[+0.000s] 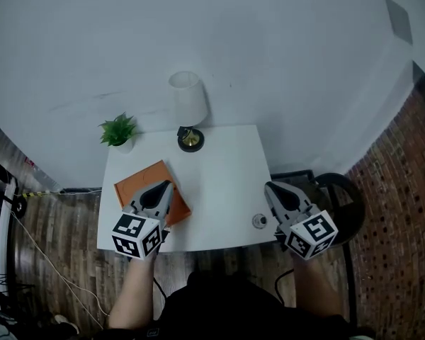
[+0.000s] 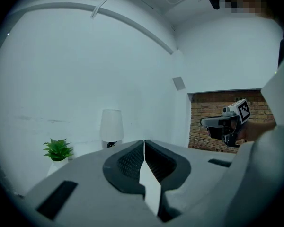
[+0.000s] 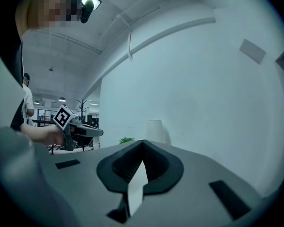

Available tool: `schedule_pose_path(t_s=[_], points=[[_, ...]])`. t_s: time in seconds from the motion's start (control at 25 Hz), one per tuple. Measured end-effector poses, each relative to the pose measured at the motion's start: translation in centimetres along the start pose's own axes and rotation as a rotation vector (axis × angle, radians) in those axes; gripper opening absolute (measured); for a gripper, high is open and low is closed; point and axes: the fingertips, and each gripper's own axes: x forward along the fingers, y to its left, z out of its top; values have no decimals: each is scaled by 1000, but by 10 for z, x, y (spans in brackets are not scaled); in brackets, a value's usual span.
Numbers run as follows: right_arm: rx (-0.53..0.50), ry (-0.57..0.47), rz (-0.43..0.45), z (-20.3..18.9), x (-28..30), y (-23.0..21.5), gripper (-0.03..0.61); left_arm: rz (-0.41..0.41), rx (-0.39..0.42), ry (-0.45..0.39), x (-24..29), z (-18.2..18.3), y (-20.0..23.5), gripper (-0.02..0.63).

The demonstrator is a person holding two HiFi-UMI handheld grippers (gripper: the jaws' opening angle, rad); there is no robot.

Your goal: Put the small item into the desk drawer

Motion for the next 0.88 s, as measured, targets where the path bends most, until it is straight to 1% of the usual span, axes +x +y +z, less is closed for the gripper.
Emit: schedule_pose_path(t_s=[0.12, 0.24, 0.52, 0.64, 0.88], points=[[-1, -17, -7, 10, -9, -9, 3, -1, 11, 0, 5, 9, -9, 15], [-15, -43, -12, 22, -19, -14, 3, 20, 22, 5, 7, 15, -11, 15], [-51, -103, -29, 45, -26, -18, 3, 57, 34, -41, -1, 32, -9, 15], [-62, -111, -23, 44, -21, -12, 3, 63, 37, -43, -4, 27, -8, 15], [-53, -94, 2, 28, -14, -1, 3, 84, 18, -17, -9, 6, -6, 15]])
